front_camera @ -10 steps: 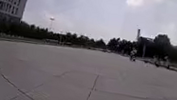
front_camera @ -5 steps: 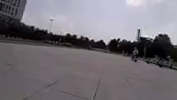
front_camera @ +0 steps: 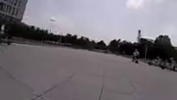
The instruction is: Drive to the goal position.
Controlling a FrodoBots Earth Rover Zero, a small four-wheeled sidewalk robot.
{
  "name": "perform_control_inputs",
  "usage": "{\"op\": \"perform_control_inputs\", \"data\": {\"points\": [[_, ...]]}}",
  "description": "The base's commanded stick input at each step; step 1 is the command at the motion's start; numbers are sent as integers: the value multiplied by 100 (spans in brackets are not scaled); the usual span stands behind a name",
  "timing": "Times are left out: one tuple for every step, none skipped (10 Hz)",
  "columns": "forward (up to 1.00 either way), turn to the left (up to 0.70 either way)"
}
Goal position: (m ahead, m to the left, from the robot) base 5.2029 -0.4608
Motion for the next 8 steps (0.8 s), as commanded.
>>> {"op": "perform_control_inputs", "data": {"points": [[70,0],[70,0],[70,0],[70,0],[70,0],[70,0],[70,-12],[70,-14]]}}
